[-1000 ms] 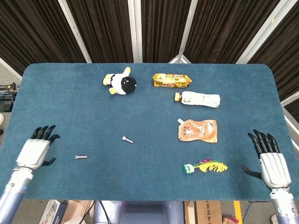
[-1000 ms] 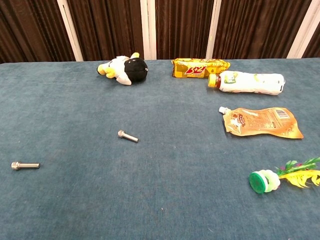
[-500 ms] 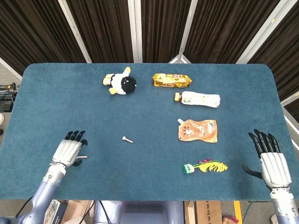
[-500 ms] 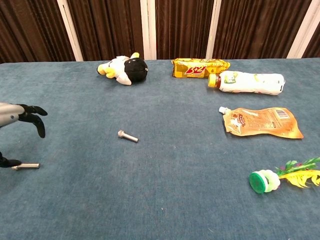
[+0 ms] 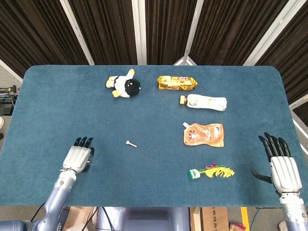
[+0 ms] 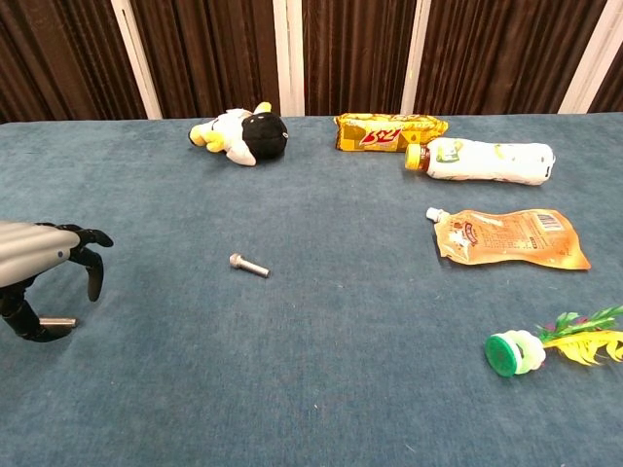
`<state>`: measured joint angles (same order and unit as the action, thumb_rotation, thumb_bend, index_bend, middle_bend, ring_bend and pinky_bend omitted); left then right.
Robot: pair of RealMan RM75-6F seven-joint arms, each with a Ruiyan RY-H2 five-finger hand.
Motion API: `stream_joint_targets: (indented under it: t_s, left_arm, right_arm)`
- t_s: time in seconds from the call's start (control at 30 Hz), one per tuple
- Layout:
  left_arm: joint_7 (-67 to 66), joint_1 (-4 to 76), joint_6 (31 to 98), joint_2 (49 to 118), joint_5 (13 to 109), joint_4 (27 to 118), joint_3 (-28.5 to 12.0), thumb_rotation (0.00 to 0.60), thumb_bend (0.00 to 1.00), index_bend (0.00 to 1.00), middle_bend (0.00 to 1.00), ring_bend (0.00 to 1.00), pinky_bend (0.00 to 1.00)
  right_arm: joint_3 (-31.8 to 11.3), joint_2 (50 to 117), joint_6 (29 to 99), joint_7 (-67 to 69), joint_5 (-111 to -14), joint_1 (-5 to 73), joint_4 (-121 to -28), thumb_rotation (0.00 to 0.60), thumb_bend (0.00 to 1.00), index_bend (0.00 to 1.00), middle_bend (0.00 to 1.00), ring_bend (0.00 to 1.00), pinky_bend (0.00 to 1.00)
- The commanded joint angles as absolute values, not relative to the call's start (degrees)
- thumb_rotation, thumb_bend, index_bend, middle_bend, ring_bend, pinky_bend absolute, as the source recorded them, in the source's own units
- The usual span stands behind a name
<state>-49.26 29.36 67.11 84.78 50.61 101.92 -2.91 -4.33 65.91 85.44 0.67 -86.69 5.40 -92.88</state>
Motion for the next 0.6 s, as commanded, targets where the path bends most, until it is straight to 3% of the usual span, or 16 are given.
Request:
stream_joint_targets:
  t_s: [0.03, 0.6]
  left_arm:
    - [-49.2, 29.4, 67.4, 84.9, 50.9, 101.8, -2.5, 0.600, 0.44, 0.48, 0.06, 0.00, 0.00]
    - [-48.9, 29.6, 69.1, 85.6, 51.6, 99.7, -0.6, 0.600, 0.46, 0.49, 0.08, 0.00, 0.00]
  right_arm:
    - [-4.4, 65.9, 85.4, 0.8, -86.5, 5.4, -92.9, 0.600, 0.12, 0.11, 0.07, 0.06, 0.00]
    - [-4.7, 66.4, 83.8, 1.0, -84.8, 5.8, -92.4, 0.600, 0.11, 0.11, 0.07, 0.06, 0.00]
